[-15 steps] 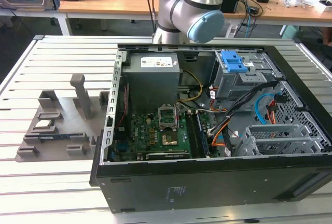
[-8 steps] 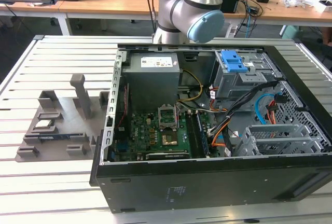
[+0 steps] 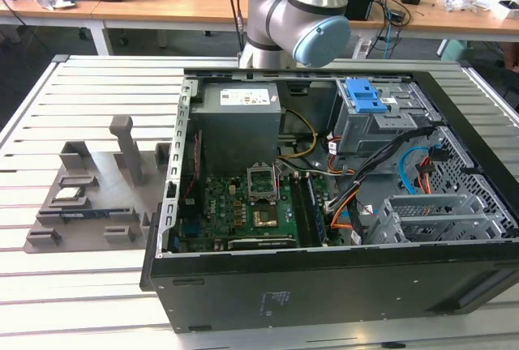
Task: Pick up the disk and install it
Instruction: 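Pick up the disk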
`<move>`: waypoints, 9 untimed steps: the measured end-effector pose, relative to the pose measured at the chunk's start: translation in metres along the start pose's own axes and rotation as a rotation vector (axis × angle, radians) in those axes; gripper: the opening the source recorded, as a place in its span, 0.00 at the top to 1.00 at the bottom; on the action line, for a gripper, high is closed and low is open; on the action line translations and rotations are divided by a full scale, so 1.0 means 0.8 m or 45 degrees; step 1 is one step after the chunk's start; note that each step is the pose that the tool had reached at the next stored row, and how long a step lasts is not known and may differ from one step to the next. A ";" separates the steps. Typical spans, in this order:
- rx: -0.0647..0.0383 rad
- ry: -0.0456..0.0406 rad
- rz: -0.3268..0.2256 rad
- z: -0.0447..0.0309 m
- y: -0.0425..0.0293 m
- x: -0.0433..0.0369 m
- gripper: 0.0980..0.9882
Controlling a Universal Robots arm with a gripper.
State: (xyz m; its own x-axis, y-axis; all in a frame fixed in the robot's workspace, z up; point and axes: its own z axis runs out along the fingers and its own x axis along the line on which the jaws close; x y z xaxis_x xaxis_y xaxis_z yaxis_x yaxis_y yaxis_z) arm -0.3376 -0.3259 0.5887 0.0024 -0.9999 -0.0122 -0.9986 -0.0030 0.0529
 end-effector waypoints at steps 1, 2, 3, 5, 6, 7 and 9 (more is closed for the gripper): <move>0.000 -0.001 0.000 0.0001 0.0000 0.000 0.70; 0.000 -0.001 0.000 0.0001 0.0000 0.000 0.70; 0.000 -0.001 0.000 0.0001 0.0001 0.000 0.70; 0.000 -0.001 0.000 0.0000 0.0000 0.000 0.70; 0.000 -0.001 0.000 0.0001 0.0000 0.000 0.70; 0.000 -0.002 0.000 0.0000 0.0000 0.000 0.70; 0.000 -0.002 0.000 0.0000 0.0000 0.000 0.70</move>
State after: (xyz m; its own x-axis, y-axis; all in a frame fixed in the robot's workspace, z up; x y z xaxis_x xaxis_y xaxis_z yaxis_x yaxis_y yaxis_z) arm -0.3376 -0.3259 0.5887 0.0024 -0.9999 -0.0135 -0.9986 -0.0031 0.0529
